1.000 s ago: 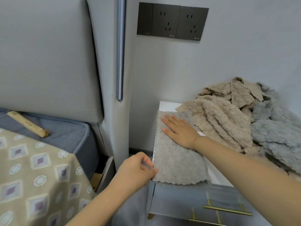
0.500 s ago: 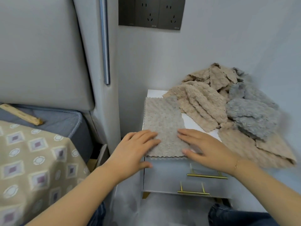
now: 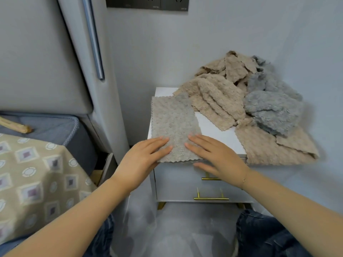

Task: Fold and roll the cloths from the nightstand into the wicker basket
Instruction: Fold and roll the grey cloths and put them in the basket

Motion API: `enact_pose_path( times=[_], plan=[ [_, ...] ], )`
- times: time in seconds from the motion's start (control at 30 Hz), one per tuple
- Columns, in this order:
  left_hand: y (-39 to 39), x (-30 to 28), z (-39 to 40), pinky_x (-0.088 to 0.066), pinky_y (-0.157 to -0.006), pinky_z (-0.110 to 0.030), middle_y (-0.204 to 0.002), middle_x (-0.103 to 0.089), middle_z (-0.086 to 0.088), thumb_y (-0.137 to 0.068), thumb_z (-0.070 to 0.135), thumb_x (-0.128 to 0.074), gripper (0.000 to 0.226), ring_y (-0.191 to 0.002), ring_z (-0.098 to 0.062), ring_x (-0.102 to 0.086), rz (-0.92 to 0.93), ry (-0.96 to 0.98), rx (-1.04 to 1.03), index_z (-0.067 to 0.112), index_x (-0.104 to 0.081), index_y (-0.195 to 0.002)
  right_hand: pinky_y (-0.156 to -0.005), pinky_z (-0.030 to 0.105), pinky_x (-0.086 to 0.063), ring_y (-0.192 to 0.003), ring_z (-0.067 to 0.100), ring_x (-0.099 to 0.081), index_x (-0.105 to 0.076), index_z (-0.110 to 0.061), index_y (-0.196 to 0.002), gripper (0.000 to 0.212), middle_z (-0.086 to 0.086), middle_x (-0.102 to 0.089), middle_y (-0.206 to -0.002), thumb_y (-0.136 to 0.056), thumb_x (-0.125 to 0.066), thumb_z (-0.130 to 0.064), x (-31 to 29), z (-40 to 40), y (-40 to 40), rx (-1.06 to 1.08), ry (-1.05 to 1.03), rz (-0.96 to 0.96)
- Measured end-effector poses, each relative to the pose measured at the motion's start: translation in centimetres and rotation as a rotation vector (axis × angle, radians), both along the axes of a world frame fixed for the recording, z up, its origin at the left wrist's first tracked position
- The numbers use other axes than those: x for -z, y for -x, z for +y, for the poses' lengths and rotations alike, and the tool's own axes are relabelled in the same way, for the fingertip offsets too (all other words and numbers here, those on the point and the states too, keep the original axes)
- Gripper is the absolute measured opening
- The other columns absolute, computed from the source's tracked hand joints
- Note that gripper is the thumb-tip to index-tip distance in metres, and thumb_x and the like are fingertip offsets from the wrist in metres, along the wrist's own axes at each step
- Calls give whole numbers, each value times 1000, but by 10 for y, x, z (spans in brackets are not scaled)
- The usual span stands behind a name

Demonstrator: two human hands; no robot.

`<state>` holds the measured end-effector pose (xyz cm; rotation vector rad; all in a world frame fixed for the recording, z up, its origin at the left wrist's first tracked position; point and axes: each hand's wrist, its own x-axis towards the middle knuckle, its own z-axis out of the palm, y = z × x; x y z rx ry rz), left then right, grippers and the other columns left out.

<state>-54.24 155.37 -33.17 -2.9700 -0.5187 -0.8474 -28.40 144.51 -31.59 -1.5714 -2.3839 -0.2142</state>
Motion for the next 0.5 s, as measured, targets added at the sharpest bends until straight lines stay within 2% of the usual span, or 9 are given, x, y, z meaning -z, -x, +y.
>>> enact_pose_path(
  times=[0.1, 0.17, 0.2, 0.27, 0.33, 0.4, 0.5],
  plan=[
    [7, -10, 10, -51, -93, -38, -126, -64, -10, -72, -3, -79, 50, -111, -29, -63, -34, -48, -34, 10, -69, -119, -118, 29, -19, -145, 11, -21, -36, -27, -147, 54, -8, -27, -156, -99, -29, -51, -3, 14, 7, 51, 72, 106],
    [11, -15, 14, -51, -93, -37, -126, -65, -9, -81, 3, -66, 38, -111, -28, -64, -24, -55, -43, 11, -70, -118, -117, 26, -15, -145, 7, -17, -36, -29, -147, 56, -11, -24, -155, -98, -22, -54, -7, 24, 12, 56, 116, 140],
    [12, -17, 16, -50, -94, -37, -127, -64, -8, -83, 5, -62, 37, -111, -28, -63, -35, -42, -66, 12, -69, -119, -117, 25, -15, -144, 7, -19, -37, -28, -146, 58, -11, -25, -155, -98, -19, -55, -9, 29, 14, 57, 131, 156],
    [13, -21, 18, -50, -95, -38, -130, -62, -8, -80, -3, -68, 43, -113, -29, -61, -50, 18, -132, 12, -68, -120, -116, 26, -23, -142, 10, -29, -45, -24, -142, 61, -6, -34, -152, -98, -18, -57, -12, 37, 15, 63, 91, 182],
    [13, -23, 19, -49, -98, -39, -134, -59, -8, -75, -6, -74, 53, -116, -28, -58, -36, 59, -157, 12, -66, -124, -110, 31, -36, -132, 17, -45, -57, -15, -133, 53, 2, -51, -143, -102, -29, -48, -14, 38, 16, 28, -75, 159],
    [13, -23, 16, -41, -103, -28, -138, -55, -5, -78, -3, -73, 55, -122, -19, -50, -28, 139, -123, 15, -62, -130, -101, 35, -45, -118, 23, -57, -66, -8, -121, 38, 7, -63, -127, -101, -46, -33, -14, 34, 17, -49, -261, 96],
    [10, -21, 7, -32, -107, -18, -136, -57, -1, -87, 20, -66, 41, -124, -11, -45, -40, 232, -52, 17, -63, -128, -91, 38, -49, -109, 26, -61, -71, -6, -109, 29, 8, -67, -117, -96, -59, -27, -13, 25, 17, -123, -358, 60]
  ],
)
